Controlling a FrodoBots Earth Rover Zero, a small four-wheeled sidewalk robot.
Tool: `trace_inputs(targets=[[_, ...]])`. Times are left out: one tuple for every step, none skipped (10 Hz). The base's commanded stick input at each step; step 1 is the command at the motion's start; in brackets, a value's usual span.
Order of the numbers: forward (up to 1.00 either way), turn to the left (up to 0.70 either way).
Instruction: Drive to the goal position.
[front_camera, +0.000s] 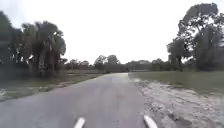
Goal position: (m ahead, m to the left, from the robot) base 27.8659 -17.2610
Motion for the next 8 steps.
trace_inputs(targets=[[0.85, 0.0], [0.85, -0.06], [0.85, -0.3], [0.85, -0.24], [0.85, -0.04], [0.85, 0.0], [0.85, 0.0], [0.85, 0.0]])
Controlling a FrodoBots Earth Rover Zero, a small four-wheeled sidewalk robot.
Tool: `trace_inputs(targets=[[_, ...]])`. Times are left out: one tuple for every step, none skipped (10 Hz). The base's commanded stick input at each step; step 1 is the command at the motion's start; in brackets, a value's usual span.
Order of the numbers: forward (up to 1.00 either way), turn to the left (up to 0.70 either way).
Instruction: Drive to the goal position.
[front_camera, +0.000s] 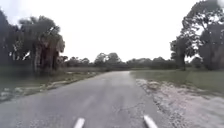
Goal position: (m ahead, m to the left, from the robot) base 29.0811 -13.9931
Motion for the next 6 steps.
trace_inputs(targets=[[0.85, 0.0], [0.85, 0.0], [0.85, 0.0], [0.85, 0.0], [0.85, 0.0], [0.85, 0.0]])
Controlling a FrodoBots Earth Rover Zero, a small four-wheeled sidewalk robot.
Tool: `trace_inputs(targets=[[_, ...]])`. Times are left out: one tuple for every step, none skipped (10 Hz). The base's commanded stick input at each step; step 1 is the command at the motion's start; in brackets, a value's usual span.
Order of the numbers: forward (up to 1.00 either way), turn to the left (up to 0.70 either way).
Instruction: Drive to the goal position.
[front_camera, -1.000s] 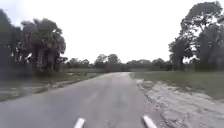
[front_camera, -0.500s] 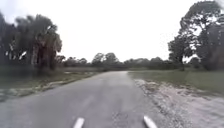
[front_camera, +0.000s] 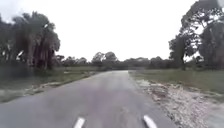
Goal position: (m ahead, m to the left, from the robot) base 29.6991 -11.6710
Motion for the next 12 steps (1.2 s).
trace_inputs(targets=[[0.85, 0.0], [0.85, 0.0], [0.85, -0.03], [0.85, -0.25], [0.85, -0.33], [0.85, -0.18], [0.85, -0.11], [0.85, -0.04], [0.85, -0.12], [0.85, -0.32], [0.85, -0.2], [0.85, -0.07]])
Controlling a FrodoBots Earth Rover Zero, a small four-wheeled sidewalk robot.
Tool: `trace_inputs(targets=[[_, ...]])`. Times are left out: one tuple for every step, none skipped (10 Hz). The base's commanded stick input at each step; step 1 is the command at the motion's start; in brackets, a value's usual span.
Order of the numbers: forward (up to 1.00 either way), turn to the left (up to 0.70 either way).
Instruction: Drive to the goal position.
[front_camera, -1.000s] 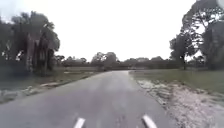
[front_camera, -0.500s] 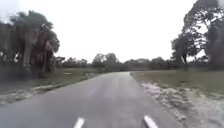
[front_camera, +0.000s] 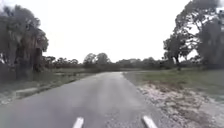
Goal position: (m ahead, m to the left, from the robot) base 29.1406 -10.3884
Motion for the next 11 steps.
trace_inputs(targets=[[0.85, -0.01], [0.85, -0.13], [0.85, -0.14], [0.85, 0.0], [0.85, 0.0], [0.85, 0.0], [0.85, 0.0], [0.85, 0.0], [0.85, 0.0], [0.85, 0.07], [0.85, 0.34]])
